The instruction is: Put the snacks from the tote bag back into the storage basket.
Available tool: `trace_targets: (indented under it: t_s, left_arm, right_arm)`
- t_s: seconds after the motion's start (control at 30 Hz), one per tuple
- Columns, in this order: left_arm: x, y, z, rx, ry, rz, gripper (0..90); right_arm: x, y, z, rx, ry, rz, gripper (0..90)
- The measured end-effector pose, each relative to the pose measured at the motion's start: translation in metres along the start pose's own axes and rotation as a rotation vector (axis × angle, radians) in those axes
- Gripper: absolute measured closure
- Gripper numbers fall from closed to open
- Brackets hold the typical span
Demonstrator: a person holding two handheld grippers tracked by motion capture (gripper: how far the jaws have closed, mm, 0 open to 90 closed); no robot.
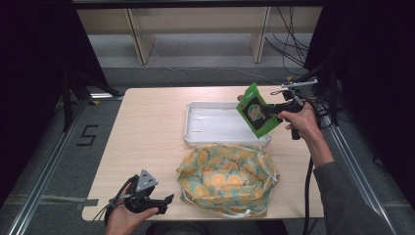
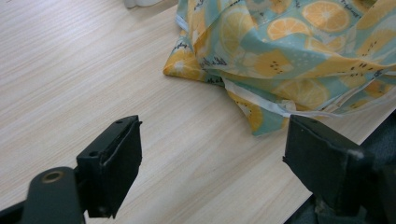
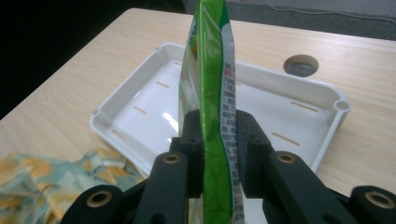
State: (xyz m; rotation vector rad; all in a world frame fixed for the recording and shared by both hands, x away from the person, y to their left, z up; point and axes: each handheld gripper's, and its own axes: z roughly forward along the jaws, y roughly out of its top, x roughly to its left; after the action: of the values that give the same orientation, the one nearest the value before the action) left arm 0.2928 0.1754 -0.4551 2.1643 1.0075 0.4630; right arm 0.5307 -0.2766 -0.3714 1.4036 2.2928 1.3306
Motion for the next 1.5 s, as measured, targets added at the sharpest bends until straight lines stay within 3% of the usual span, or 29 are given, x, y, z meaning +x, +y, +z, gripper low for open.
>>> trace_targets:
  t_s: [0.1, 0.17, 0.2, 0.27, 0.4, 0.5, 0.53, 0.6, 0.63, 0.7, 0.73, 0.77, 0.8, 0.83, 0.87, 0.93, 0.97, 1.03, 1.07, 1.1, 1.13, 1.17, 1.2, 1.23, 1.27, 1.3, 1.4, 1.47, 1.5]
  left_arm:
    - [0.0, 0.0, -0.001, 0.004, -0.002, 0.005, 18.3]
    - [0.0, 0.0, -0.001, 0.002, -0.001, 0.003, 18.3]
    - [0.0, 0.0, 0.0, -0.002, -0.002, 0.001, 18.3]
    - [-0.003, -0.001, 0.001, -0.008, -0.008, -0.032, 18.3]
    - [-0.003, 0.0, 0.001, -0.009, -0.007, -0.005, 18.3]
    - [-0.002, 0.0, 0.0, -0.005, -0.007, -0.002, 18.3]
    - [-0.002, 0.0, 0.001, -0.005, -0.006, 0.002, 18.3]
    - [-0.001, 0.0, 0.0, 0.005, -0.001, 0.026, 18.3]
    - [-0.003, -0.001, 0.0, 0.008, -0.002, 0.005, 18.3]
    - [-0.003, -0.001, 0.0, -0.002, -0.009, 0.007, 18.3]
    - [-0.003, -0.001, 0.0, 0.003, -0.008, 0.011, 18.3]
    - [-0.003, -0.001, -0.001, 0.007, -0.008, -0.01, 18.3]
    - [-0.001, 0.0, -0.001, 0.005, -0.007, 0.026, 18.3]
    - [-0.001, 0.0, -0.001, 0.003, -0.007, 0.021, 18.2]
    - [0.0, 0.0, -0.001, 0.006, -0.007, 0.03, 18.2]
    - [-0.001, -0.001, -0.001, 0.007, -0.007, 0.026, 18.2]
    - [-0.001, -0.001, -0.001, 0.007, -0.006, 0.025, 18.2]
    - [-0.003, -0.001, 0.0, 0.011, -0.01, -0.008, 18.2]
    - [-0.003, -0.002, 0.0, 0.011, -0.01, -0.009, 18.2]
    - [-0.004, -0.002, 0.0, 0.011, -0.011, -0.013, 18.2]
    - [-0.003, -0.002, -0.001, 0.01, -0.012, -0.014, 18.2]
    - [-0.003, -0.001, -0.001, 0.009, -0.012, -0.012, 18.2]
    - [-0.004, -0.001, -0.001, 0.009, -0.011, -0.009, 18.2]
    - [-0.003, -0.001, 0.0, -0.002, -0.013, 0.006, 18.2]
    - [-0.002, -0.001, -0.001, 0.018, -0.017, 0.03, 18.2]
    - [-0.002, -0.001, -0.001, 0.01, -0.014, 0.022, 18.2]
    - [-0.002, 0.0, 0.0, 0.009, -0.013, 0.032, 18.2]
    - [-0.001, 0.0, -0.001, 0.008, -0.007, 0.045, 18.2]
    - [-0.003, -0.001, -0.001, 0.008, -0.013, 0.024, 18.2]
  right_arm:
    - [-0.002, 0.005, 0.006, 0.001, -0.026, 0.026, 76.4]
    - [-0.006, 0.009, 0.011, -0.006, -0.049, 0.004, 76.4]
    - [-0.002, 0.01, 0.011, 0.007, -0.05, 0.054, 76.4]
    - [-0.006, 0.013, 0.016, -0.009, -0.058, 0.034, 76.4]
    - [-0.006, 0.017, 0.025, -0.016, -0.071, 0.081, 76.4]
    - [-0.012, 0.019, 0.03, 0.005, -0.107, 0.051, 76.4]
    - [-0.01, 0.018, 0.033, -0.01, -0.09, 0.089, 76.4]
    - [-0.013, 0.018, 0.037, -0.019, -0.103, 0.097, 76.3]
    - [-0.013, 0.018, 0.039, -0.017, -0.1, 0.129, 76.3]
    - [-0.02, 0.019, 0.04, 0.008, -0.132, 0.09, 76.3]
    - [-0.018, 0.018, 0.042, 0.008, -0.113, 0.149, 76.3]
    - [-0.021, 0.019, 0.043, 0.016, -0.145, 0.125, 76.3]
    - [-0.019, 0.019, 0.045, 0.025, -0.159, 0.16, 76.3]
    - [-0.022, 0.019, 0.047, 0.019, -0.154, 0.139, 76.3]
    - [-0.02, 0.019, 0.049, 0.023, -0.158, 0.179, 76.3]
    - [-0.028, 0.019, 0.052, 0.021, -0.173, 0.116, 76.3]
    - [-0.028, 0.019, 0.054, 0.005, -0.141, 0.134, 76.3]
    - [-0.033, 0.018, 0.058, -0.015, -0.175, 0.088, 76.3]
    - [-0.027, 0.019, 0.058, 0.022, -0.187, 0.165, 76.3]
    - [-0.029, 0.019, 0.06, 0.007, -0.155, 0.165, 76.3]
    - [-0.031, 0.019, 0.062, -0.014, -0.191, 0.137, 76.3]
    - [-0.029, 0.019, 0.064, 0.002, -0.181, 0.196, 76.3]
    - [-0.036, 0.018, 0.066, -0.027, -0.184, 0.124, 76.3]
    - [-0.033, 0.019, 0.066, 0.006, -0.208, 0.149, 76.2]
    - [-0.035, 0.018, 0.067, 0.004, -0.221, 0.123, 76.3]
    - [-0.032, 0.019, 0.069, 0.024, -0.209, 0.189, 76.2]
    - [-0.035, 0.018, 0.073, 0.004, -0.21, 0.169, 76.2]
    - [-0.032, 0.019, 0.075, 0.011, -0.2, 0.227, 76.2]
    - [-0.035, 0.019, 0.078, 0.005, -0.216, 0.194, 76.2]
